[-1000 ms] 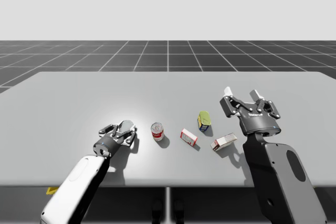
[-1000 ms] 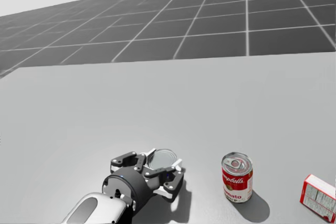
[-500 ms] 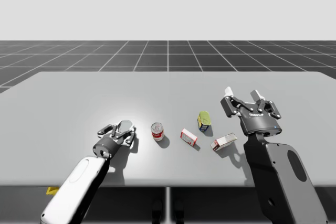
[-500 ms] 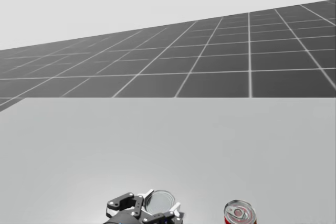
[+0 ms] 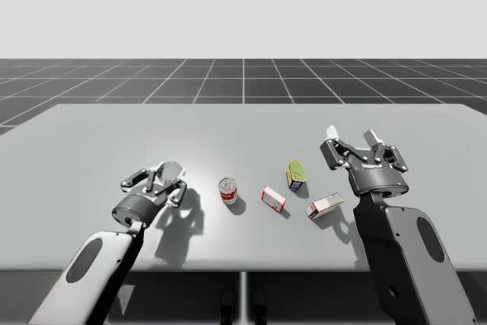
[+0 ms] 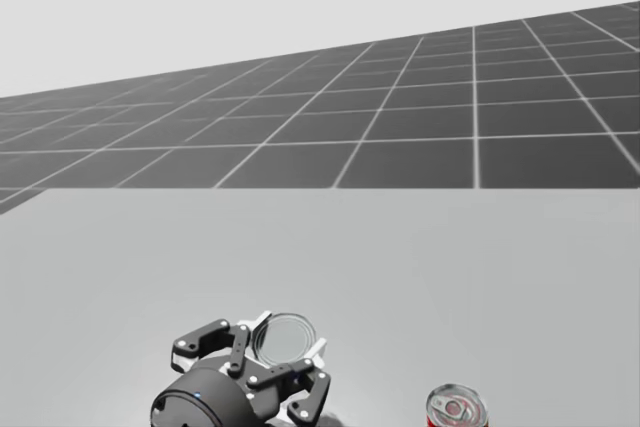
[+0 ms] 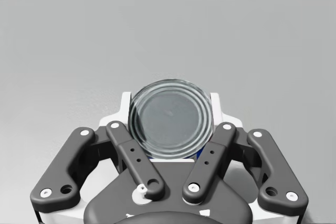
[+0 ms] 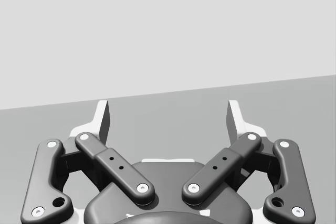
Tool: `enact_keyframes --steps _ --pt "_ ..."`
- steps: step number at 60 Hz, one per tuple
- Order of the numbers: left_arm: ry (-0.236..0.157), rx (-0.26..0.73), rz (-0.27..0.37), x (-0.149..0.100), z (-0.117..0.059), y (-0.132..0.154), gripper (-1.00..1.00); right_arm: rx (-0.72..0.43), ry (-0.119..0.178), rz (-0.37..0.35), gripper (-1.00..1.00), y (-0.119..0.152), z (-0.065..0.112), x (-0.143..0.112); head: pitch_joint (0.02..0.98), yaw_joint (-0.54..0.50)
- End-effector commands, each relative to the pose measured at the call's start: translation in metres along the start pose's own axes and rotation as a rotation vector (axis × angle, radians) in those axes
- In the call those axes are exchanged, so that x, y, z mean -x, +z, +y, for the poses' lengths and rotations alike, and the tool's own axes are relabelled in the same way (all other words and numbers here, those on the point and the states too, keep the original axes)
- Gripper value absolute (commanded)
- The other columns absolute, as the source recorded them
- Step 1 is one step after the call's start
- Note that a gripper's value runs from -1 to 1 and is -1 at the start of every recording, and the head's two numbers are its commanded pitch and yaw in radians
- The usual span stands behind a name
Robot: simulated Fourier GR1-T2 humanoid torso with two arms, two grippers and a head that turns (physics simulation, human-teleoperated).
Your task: Pick up the tuna fish can and lift it.
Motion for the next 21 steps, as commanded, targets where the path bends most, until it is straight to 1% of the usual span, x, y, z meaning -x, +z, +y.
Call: enact_keyframes --steps 1,7,8,9,14,16,20,21 --pt "-0.059 0.099 -0.119 -0.051 -0.002 0.009 1.00 0.000 0.000 0.000 -1.00 0.000 0.000 0.000 0.446 0.32" --pt "-0.078 0.094 -0.171 -0.072 0.001 0.018 1.00 0.000 0.001 -0.001 -1.00 0.000 0.000 0.000 0.444 0.32" --pt "-0.082 0.092 -0.178 -0.075 0.002 0.019 0.99 0.000 0.001 0.000 -1.00 0.000 0.000 0.000 0.444 0.32" --pt "-0.093 0.086 -0.198 -0.083 0.003 0.022 1.00 -0.001 0.002 0.000 -1.00 0.000 0.000 0.000 0.444 0.32" --pt "-0.110 0.076 -0.239 -0.099 0.006 0.027 1.00 -0.001 0.002 -0.001 -1.00 0.000 0.000 0.000 0.442 0.32" --pt "-0.123 0.068 -0.267 -0.110 0.008 0.031 1.00 -0.001 0.002 -0.001 -1.00 0.000 0.000 -0.001 0.440 0.32" --pt "-0.134 0.064 -0.291 -0.121 0.010 0.034 1.00 0.000 0.002 -0.001 -1.00 -0.001 0.000 -0.001 0.438 0.32" --pt "-0.141 0.059 -0.308 -0.128 0.012 0.037 1.00 0.000 0.002 -0.001 -1.00 -0.001 0.000 -0.001 0.437 0.32"
